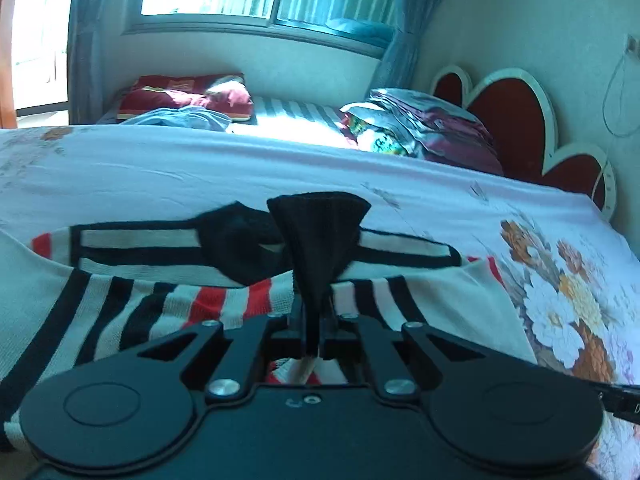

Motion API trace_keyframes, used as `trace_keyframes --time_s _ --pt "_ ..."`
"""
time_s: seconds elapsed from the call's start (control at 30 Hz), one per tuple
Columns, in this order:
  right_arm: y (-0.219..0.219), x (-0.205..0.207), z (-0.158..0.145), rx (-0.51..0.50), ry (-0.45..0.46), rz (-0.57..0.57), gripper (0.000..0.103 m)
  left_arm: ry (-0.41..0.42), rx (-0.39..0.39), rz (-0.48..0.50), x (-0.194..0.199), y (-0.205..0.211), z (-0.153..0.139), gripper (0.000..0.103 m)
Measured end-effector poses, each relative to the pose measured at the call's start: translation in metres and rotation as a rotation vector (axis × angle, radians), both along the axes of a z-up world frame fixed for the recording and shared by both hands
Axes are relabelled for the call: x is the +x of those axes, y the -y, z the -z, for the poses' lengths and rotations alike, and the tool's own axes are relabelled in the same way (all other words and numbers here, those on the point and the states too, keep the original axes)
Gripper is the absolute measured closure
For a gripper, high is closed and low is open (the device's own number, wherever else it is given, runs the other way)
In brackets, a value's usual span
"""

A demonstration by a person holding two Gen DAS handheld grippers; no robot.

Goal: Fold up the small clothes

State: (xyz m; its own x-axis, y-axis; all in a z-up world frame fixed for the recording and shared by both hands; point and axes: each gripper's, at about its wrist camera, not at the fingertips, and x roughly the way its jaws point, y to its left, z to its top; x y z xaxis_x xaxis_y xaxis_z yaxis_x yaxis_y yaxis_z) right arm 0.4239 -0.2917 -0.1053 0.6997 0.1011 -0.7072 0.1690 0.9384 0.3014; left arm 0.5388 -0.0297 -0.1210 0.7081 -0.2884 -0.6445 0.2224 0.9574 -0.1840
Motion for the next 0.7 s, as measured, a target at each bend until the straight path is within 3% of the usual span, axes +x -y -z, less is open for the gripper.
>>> trace_keyframes --time_s 0.27,0.3,0.33,0.4,0.47,0.53,0.57,0.6,0.63,0.7 --pt "0.027 -0.015 0.001 0.034 -0.006 0.025 0.103 -0.059 0.092 0.125 -0.002 0.058 0.032 0.096" --pt "0.029 -0.016 0.001 0.042 -0.005 0.030 0.103 -0.051 0.100 0.138 -0.005 0.061 0.033 0.085" --pt "0.030 -0.016 0.001 0.046 -0.006 0.034 0.103 -0.042 0.101 0.165 -0.008 0.066 0.033 0.064" --pt "0.031 -0.014 0.001 0.054 -0.006 0.034 0.103 -0.037 0.089 0.241 -0.015 0.074 0.034 0.033" --pt "0.030 -0.011 0.000 0.073 -0.002 0.034 0.103 -0.013 0.087 0.313 -0.025 0.083 0.031 0.031" --pt "0.026 -0.005 -0.002 0.095 0.002 0.026 0.101 0.017 0.082 0.308 -0.033 0.076 0.026 0.042" --pt "0.023 0.000 -0.002 0.105 0.006 0.018 0.075 0.025 0.068 0.287 -0.036 0.067 0.022 0.043" --pt "0.020 0.002 -0.004 0.108 0.018 0.020 0.027 0.037 0.059 0.253 -0.039 0.055 0.017 0.043" --pt "0.015 0.003 -0.007 0.102 0.046 0.026 0.015 0.050 0.053 0.220 -0.041 0.043 0.012 0.043" --pt "0.005 0.010 -0.010 0.110 0.088 -0.012 0.021 0.076 0.050 0.133 -0.048 0.006 0.001 0.043"
